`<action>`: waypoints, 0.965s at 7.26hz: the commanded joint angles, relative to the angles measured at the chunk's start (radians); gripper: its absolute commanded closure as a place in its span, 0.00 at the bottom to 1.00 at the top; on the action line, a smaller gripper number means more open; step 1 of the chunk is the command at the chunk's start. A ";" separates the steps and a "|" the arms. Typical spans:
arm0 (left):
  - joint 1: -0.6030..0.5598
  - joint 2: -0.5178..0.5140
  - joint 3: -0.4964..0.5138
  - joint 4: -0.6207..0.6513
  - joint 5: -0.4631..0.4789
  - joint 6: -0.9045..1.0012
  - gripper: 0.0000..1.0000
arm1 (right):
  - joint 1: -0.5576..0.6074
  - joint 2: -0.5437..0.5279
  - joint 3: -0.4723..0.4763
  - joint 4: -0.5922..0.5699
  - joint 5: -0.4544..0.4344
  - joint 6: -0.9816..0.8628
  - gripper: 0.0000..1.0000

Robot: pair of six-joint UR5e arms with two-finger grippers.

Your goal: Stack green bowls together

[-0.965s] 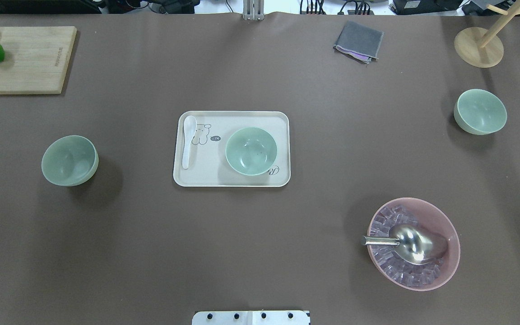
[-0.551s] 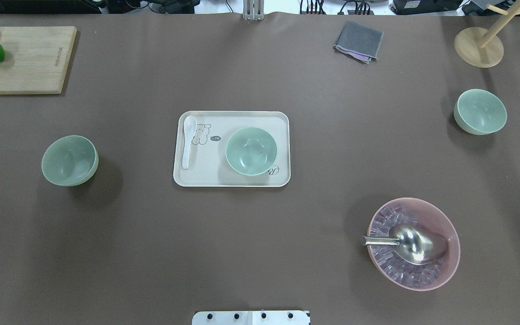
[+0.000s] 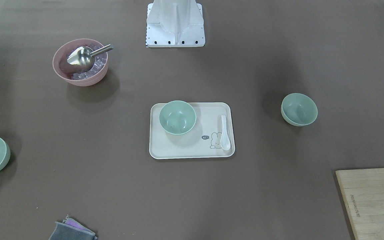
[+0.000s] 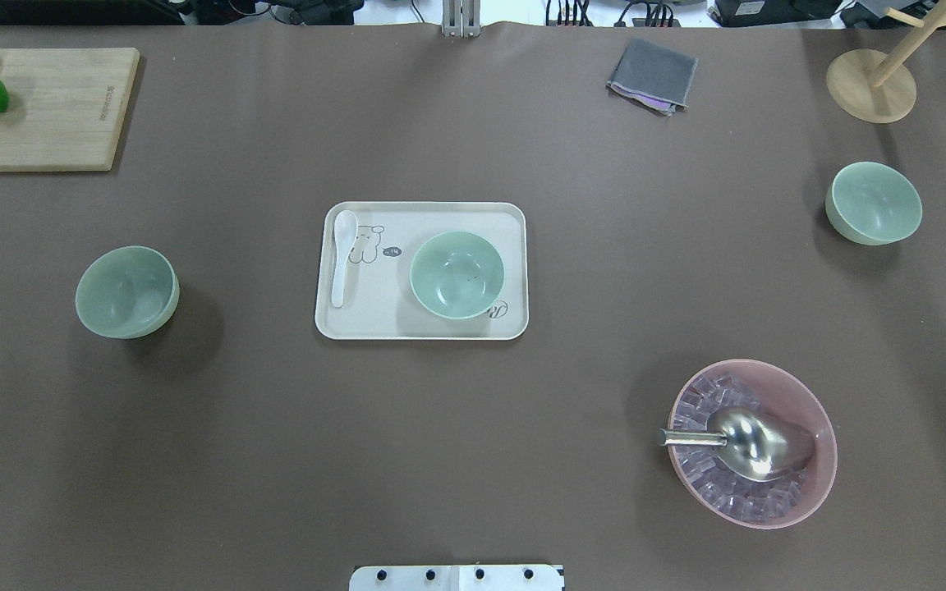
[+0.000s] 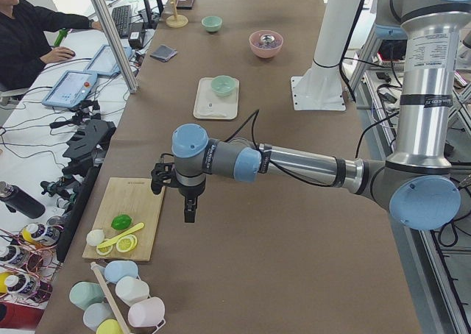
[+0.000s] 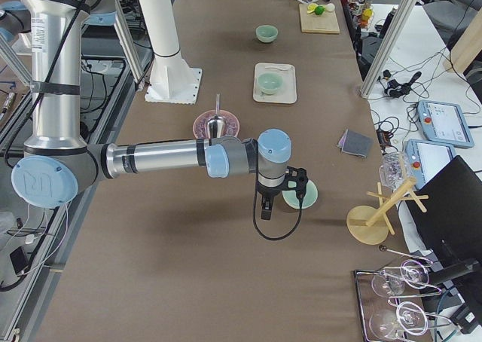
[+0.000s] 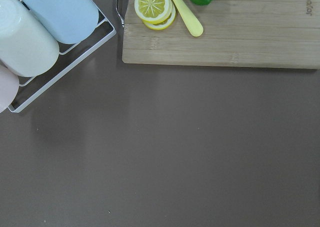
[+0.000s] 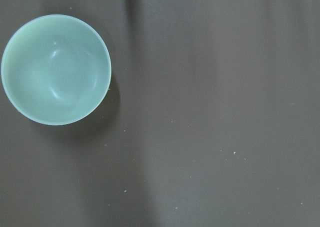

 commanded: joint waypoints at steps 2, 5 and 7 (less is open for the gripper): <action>0.000 0.009 0.014 -0.003 -0.034 0.008 0.01 | 0.000 0.014 0.003 0.003 0.017 0.006 0.00; -0.001 0.017 0.037 -0.099 -0.150 0.002 0.01 | 0.000 0.012 0.002 0.003 0.018 0.009 0.00; 0.011 -0.039 0.005 -0.113 -0.127 -0.094 0.01 | 0.000 0.012 0.003 0.003 0.018 0.009 0.00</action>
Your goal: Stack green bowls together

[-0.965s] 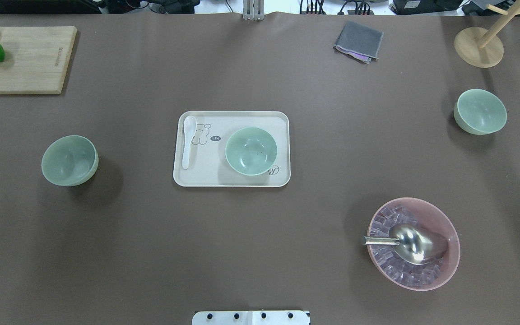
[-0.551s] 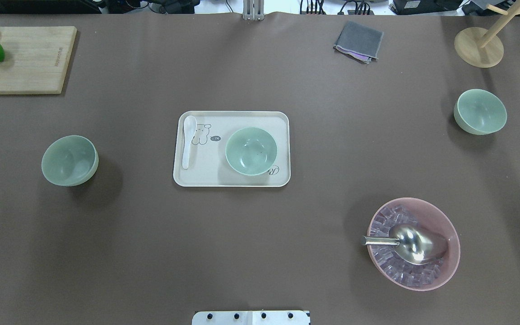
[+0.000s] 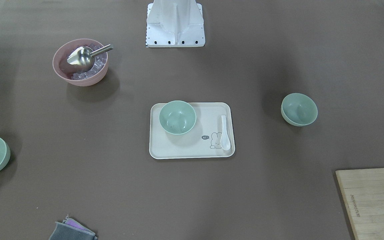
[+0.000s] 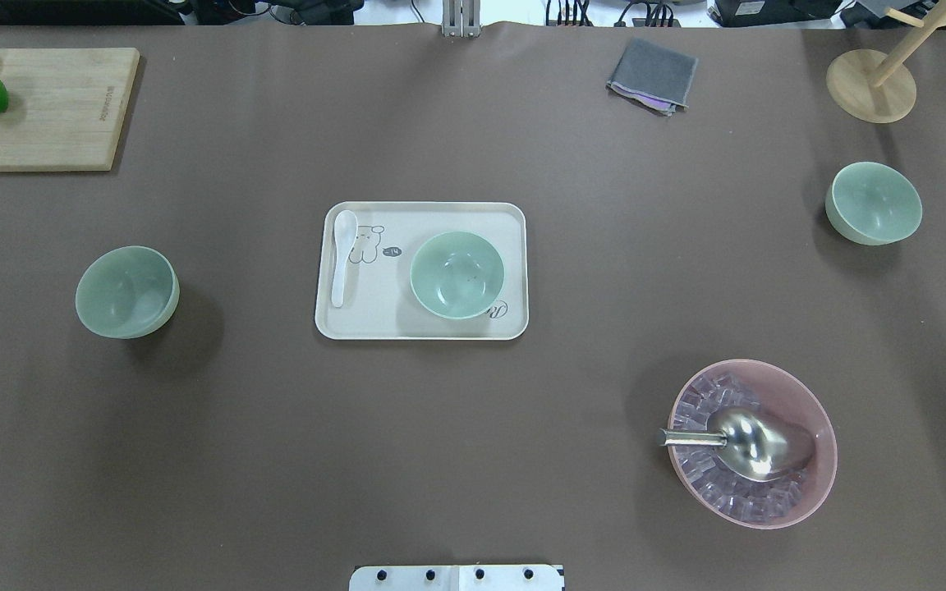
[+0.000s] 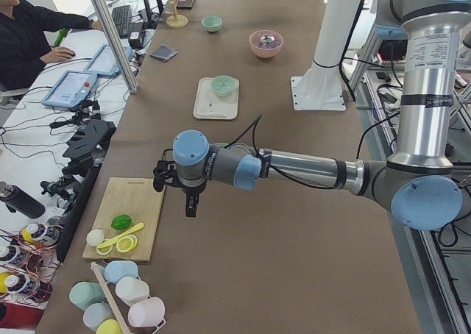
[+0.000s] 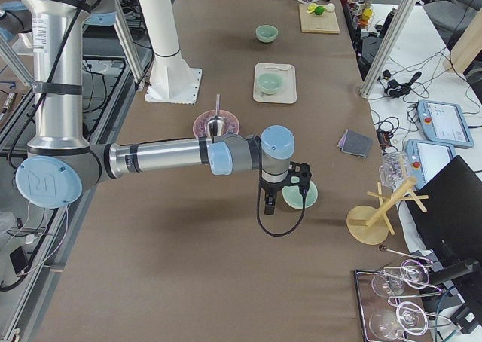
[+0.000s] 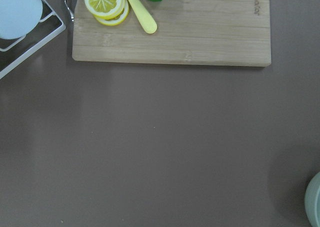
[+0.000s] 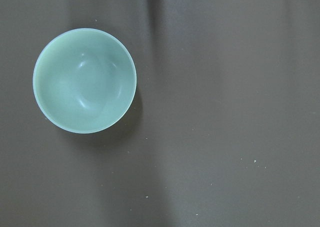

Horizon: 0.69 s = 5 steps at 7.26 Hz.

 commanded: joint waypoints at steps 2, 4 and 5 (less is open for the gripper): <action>0.180 -0.071 -0.082 -0.013 0.095 -0.303 0.03 | 0.000 0.000 0.001 0.000 0.003 -0.001 0.00; 0.325 -0.072 -0.113 -0.024 0.131 -0.440 0.03 | -0.002 0.000 0.001 0.000 0.003 0.000 0.00; 0.404 -0.072 -0.122 -0.051 0.158 -0.516 0.03 | -0.002 0.000 0.001 0.000 0.003 0.000 0.00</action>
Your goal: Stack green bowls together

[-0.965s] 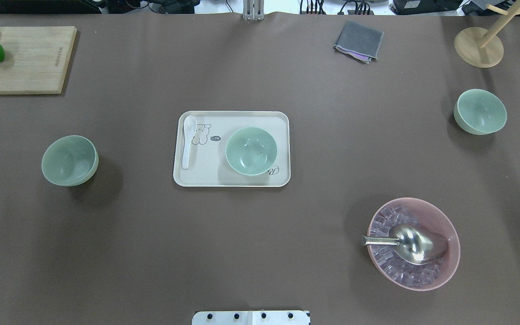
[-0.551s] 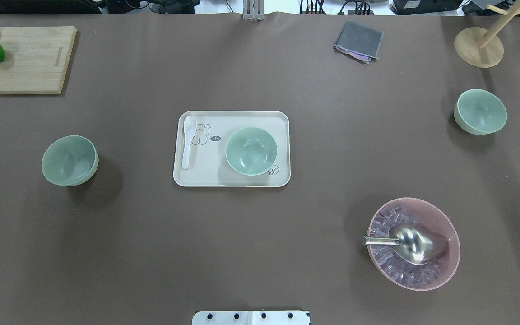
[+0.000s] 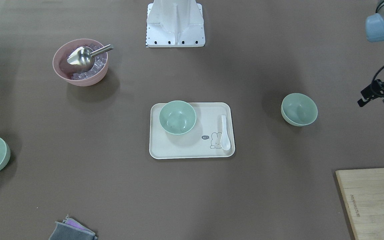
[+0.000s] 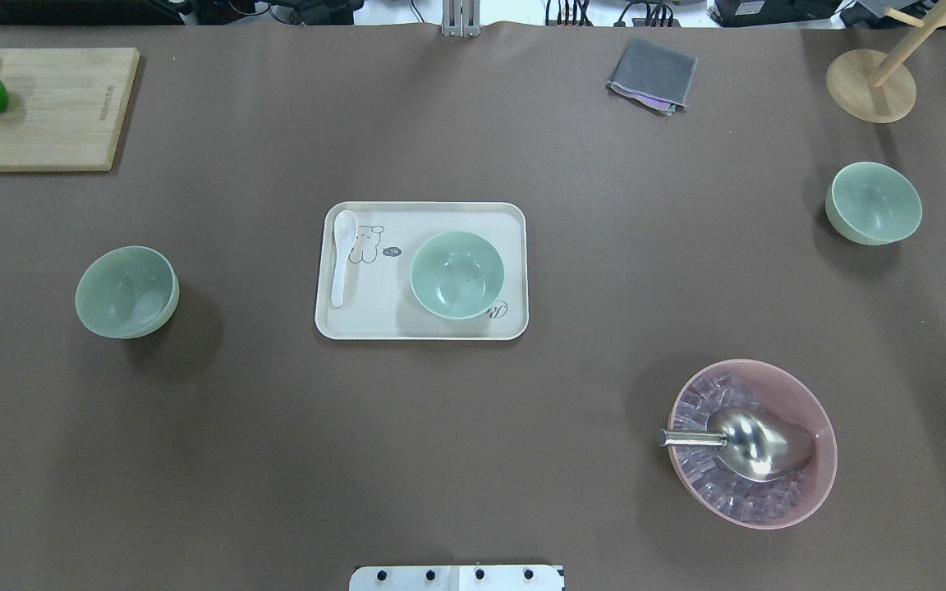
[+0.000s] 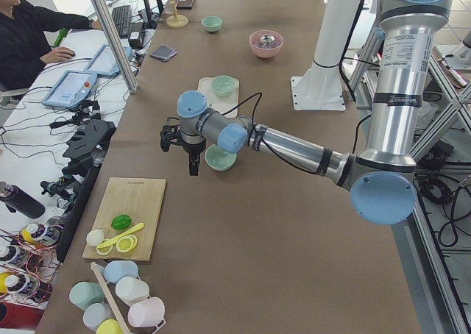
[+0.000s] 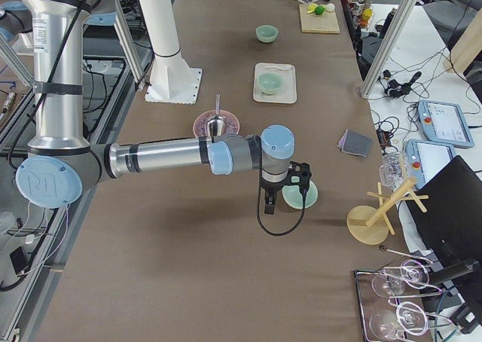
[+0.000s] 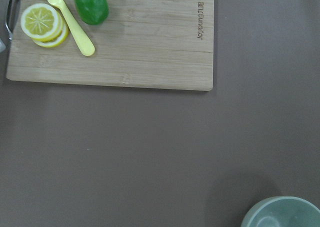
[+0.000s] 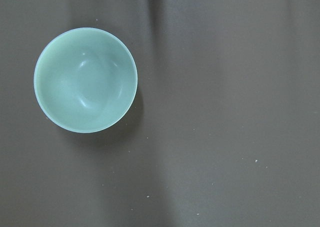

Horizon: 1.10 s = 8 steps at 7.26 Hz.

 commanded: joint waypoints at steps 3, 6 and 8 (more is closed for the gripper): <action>0.238 0.001 0.008 -0.073 0.135 -0.191 0.03 | -0.005 0.002 -0.001 0.000 0.000 0.002 0.00; 0.246 -0.003 0.106 -0.186 0.135 -0.194 0.09 | -0.008 0.002 -0.002 -0.002 0.000 0.009 0.00; 0.258 -0.003 0.108 -0.188 0.135 -0.192 0.28 | -0.011 0.002 -0.001 -0.002 0.000 0.015 0.00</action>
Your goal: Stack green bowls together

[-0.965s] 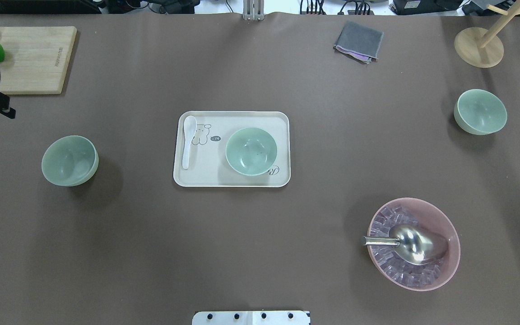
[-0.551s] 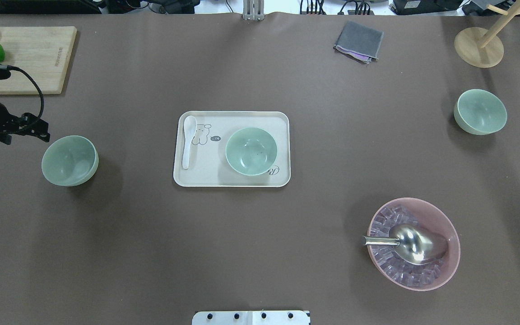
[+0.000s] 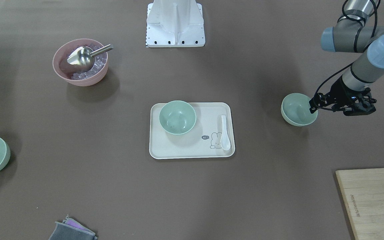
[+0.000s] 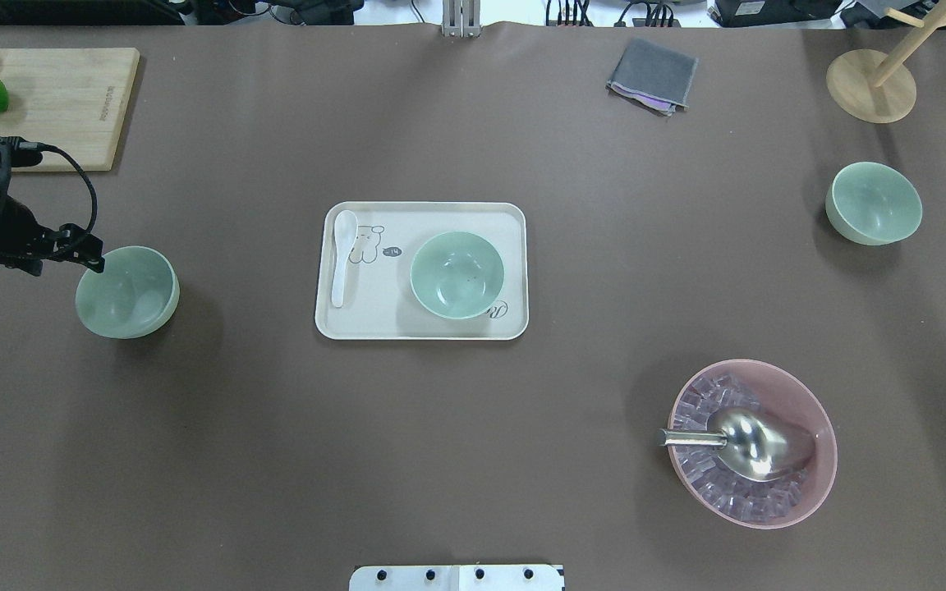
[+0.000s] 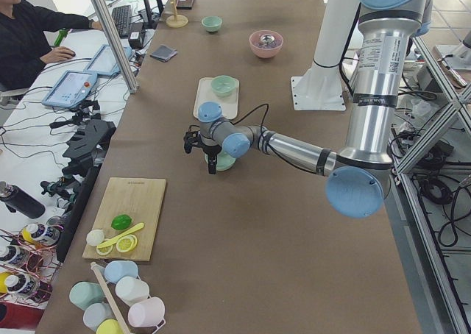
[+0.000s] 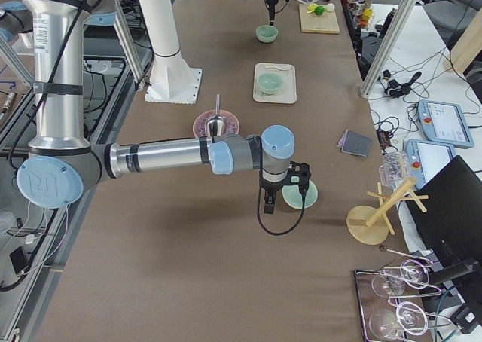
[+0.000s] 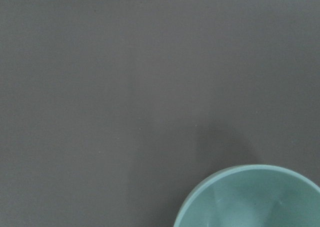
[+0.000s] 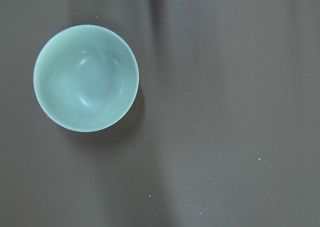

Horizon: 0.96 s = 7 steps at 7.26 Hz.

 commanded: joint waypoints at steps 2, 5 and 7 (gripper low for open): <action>0.028 0.000 0.006 -0.006 0.003 0.002 0.37 | -0.003 0.002 0.001 0.000 0.000 0.008 0.00; 0.030 0.001 0.008 -0.006 0.002 0.004 0.45 | -0.004 0.002 0.001 0.000 0.000 0.008 0.00; 0.030 0.003 0.014 -0.006 0.002 0.007 0.51 | -0.004 0.003 -0.002 0.000 0.000 0.008 0.00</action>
